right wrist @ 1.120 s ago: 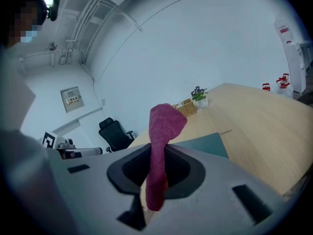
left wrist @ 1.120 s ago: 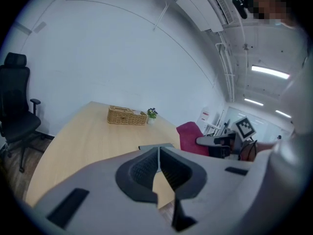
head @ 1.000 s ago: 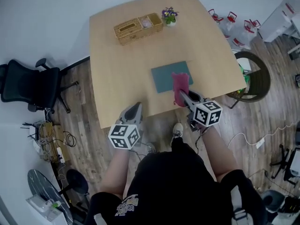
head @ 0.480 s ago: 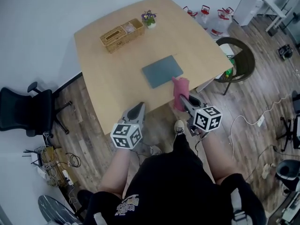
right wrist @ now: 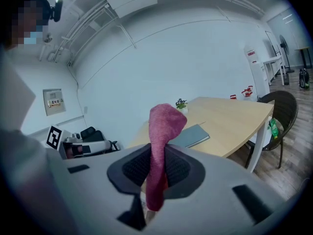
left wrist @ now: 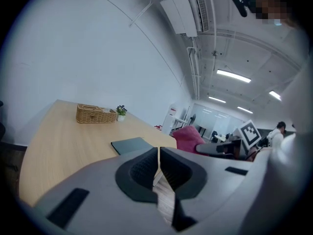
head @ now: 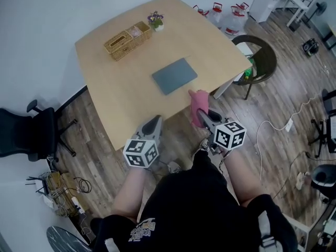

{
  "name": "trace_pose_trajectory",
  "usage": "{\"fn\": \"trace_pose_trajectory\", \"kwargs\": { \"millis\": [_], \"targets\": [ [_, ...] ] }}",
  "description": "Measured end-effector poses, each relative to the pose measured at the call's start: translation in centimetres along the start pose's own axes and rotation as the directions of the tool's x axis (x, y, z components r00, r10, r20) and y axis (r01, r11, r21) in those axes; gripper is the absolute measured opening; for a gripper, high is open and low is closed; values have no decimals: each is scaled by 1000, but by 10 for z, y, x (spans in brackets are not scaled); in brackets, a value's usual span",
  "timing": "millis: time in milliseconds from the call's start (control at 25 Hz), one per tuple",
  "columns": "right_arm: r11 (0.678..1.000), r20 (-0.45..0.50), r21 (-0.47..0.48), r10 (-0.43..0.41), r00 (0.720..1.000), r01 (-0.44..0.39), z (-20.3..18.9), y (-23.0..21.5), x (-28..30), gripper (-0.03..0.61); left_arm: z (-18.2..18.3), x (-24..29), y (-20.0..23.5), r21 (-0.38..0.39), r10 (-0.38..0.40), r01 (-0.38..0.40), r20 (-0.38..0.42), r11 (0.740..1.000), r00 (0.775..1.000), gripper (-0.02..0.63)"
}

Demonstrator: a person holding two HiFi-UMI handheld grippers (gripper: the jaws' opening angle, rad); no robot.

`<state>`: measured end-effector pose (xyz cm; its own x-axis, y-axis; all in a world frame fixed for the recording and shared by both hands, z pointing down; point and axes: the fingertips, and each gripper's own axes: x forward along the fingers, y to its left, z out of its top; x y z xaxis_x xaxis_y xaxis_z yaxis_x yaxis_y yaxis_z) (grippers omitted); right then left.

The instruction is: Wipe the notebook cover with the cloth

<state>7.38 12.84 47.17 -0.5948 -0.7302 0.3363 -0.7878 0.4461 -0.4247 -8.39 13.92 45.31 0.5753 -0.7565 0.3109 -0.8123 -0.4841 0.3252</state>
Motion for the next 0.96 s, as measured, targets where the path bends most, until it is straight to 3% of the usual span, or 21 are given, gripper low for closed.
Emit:
{"fn": "trace_pose_trajectory", "kwargs": {
  "millis": [960],
  "targets": [
    [999, 21, -26, 25, 999, -25, 20, -2, -3, 66, 11, 16, -3, -18, 10, -10, 26, 1000, 1000, 15]
  ]
}}
